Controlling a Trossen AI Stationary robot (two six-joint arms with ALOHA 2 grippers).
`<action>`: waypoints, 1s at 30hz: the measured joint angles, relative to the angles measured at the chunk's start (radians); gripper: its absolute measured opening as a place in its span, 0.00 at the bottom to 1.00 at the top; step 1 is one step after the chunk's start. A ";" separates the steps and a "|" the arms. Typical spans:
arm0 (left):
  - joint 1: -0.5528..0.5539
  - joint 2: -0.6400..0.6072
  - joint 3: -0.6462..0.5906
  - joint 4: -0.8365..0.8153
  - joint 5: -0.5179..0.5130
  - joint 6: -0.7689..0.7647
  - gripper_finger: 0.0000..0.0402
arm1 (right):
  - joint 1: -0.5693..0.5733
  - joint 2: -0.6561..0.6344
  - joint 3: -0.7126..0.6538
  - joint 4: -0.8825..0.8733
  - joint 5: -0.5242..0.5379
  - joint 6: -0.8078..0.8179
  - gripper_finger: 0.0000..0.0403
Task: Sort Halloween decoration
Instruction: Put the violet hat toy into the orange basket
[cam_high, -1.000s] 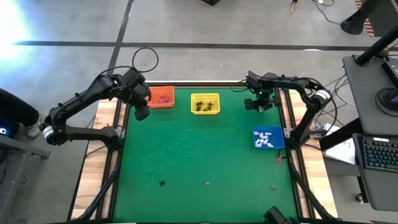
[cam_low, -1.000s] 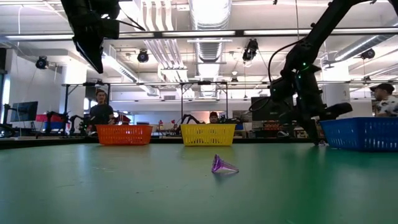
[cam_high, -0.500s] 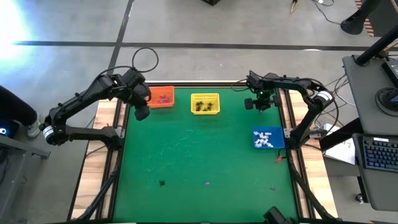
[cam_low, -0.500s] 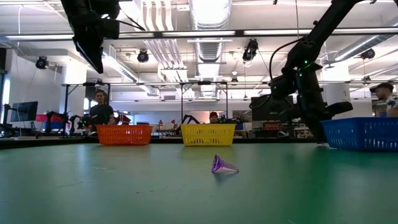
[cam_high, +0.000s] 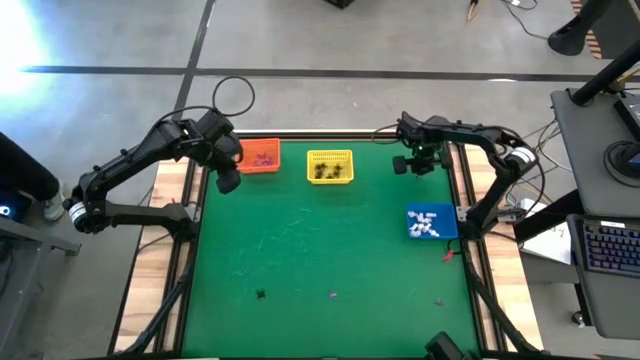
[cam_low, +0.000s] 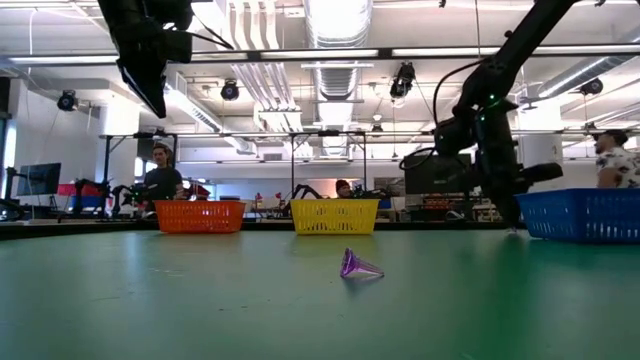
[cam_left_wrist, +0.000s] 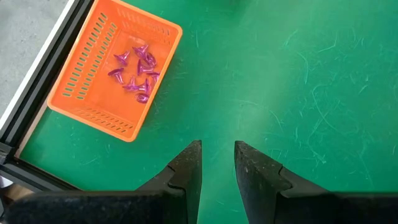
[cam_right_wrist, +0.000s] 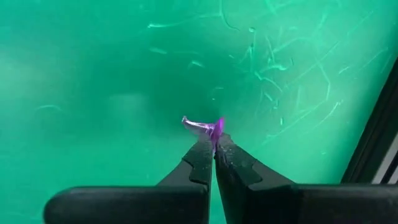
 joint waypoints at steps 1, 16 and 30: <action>0.000 0.000 0.000 0.000 0.000 0.000 0.19 | 0.000 -0.006 0.000 0.000 -0.002 0.000 0.02; 0.000 0.000 0.000 0.005 0.000 0.001 0.19 | 0.003 -0.093 0.001 -0.006 -0.011 -0.013 0.02; 0.000 0.000 0.000 0.025 -0.001 0.010 0.19 | 0.046 -0.189 0.002 0.090 -0.100 -0.007 0.02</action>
